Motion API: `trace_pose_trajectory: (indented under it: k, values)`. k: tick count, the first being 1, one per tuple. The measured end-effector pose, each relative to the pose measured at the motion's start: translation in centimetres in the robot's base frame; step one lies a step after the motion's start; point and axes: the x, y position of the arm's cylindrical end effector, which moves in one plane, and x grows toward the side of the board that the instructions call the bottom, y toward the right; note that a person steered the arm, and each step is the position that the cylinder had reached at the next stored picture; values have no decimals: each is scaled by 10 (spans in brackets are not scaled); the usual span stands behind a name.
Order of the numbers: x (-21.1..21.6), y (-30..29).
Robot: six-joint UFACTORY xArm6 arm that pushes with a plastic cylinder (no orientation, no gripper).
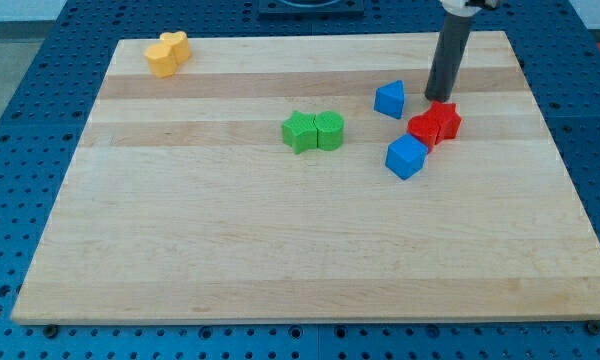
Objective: Push the blue triangle towards the center left of the board
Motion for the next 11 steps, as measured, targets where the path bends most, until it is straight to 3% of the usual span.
trace_pose_trajectory:
  k: [3, 11]
  values:
    - [7, -37]
    - [4, -227]
